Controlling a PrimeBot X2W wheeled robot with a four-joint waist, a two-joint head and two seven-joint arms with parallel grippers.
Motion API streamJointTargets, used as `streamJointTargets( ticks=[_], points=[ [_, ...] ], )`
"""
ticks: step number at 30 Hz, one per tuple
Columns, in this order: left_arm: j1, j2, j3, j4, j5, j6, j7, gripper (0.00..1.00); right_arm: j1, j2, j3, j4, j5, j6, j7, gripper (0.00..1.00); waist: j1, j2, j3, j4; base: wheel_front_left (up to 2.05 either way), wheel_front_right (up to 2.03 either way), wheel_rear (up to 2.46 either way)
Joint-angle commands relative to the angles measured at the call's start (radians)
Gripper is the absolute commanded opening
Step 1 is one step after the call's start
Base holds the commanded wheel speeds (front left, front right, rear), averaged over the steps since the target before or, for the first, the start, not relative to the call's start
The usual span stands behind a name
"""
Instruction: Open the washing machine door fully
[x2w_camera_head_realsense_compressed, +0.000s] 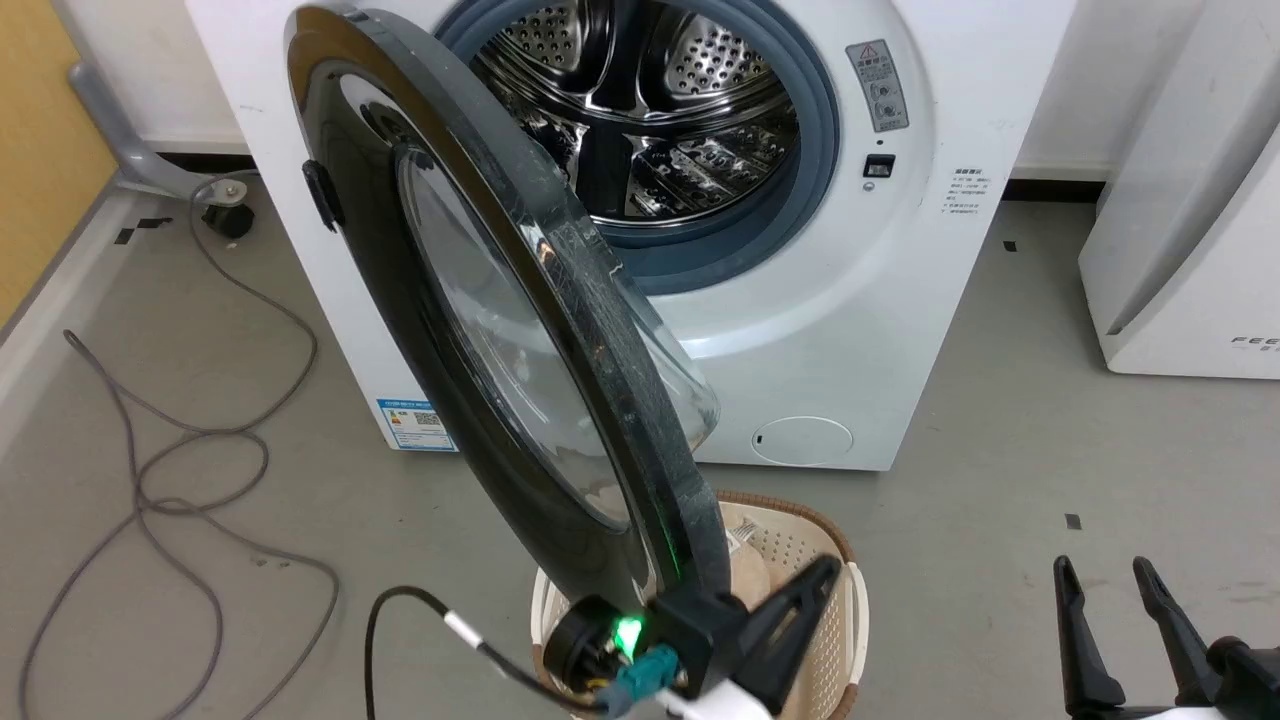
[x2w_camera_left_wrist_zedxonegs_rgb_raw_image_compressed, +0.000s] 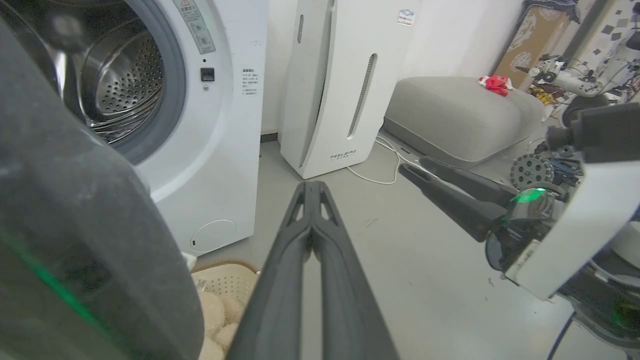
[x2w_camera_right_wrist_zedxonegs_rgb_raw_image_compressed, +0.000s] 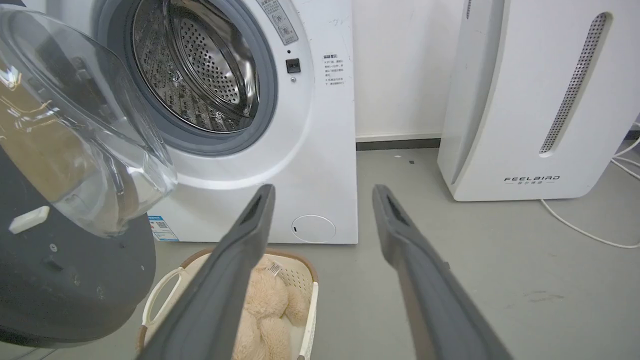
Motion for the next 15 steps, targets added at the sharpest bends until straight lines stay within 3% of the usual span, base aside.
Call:
streamJointTargets(
  ticks=[1, 15],
  points=[
    [-0.021, -0.005, 0.005, 0.016, -0.009, 0.007, -0.013, 0.0, -0.019, 0.004, 0.001, 0.005, 0.007, 0.001, -0.007, 1.0, 0.0, -0.0001, 0.001, -0.001, 0.0, 0.0, 0.0],
    [-0.142, -0.012, -0.003, 0.215, -0.106, 0.105, -0.104, 0.0, -0.028, 0.004, 0.002, 0.034, 0.017, 0.001, -0.018, 1.0, 0.0, -0.0001, 0.007, 0.005, 0.0, 0.0, 0.0]
  ],
)
